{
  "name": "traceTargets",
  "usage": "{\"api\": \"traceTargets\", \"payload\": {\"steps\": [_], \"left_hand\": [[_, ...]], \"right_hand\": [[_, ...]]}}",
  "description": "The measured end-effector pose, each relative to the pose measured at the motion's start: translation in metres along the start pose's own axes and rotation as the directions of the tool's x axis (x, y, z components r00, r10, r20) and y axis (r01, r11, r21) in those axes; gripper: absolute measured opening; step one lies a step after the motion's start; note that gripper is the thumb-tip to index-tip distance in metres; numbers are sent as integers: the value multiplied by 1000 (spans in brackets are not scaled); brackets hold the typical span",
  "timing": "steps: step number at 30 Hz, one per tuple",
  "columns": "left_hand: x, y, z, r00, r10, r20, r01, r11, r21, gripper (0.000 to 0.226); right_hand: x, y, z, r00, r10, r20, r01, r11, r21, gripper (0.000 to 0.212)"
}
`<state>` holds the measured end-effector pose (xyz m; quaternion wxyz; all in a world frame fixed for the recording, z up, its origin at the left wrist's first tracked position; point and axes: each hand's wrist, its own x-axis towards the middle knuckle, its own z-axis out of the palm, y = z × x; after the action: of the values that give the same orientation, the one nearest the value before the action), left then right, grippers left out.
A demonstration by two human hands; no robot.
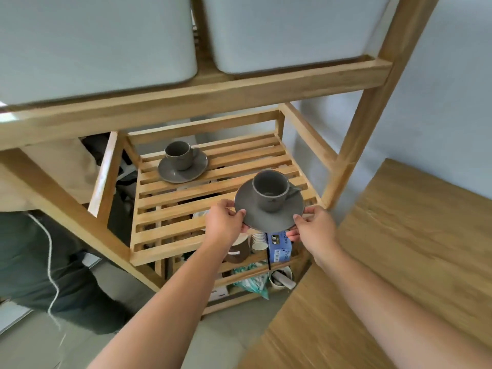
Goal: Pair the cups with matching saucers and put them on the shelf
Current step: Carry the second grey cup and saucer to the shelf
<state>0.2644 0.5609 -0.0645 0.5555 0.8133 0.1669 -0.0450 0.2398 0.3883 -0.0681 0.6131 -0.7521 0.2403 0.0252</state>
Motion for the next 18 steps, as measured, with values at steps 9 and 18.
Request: {"api": "traceTargets", "payload": {"steps": [9,18], "left_hand": [[77,-11,1,987,-158,-23,155,982,-110,28],[117,-17,13,986,-143,-90,133,985,-107,25]], "right_hand": [[76,-17,50,998,41,43,-35,990,-135,13],[114,-16,65,1000,-2,30,9,971,-241,22]]}}
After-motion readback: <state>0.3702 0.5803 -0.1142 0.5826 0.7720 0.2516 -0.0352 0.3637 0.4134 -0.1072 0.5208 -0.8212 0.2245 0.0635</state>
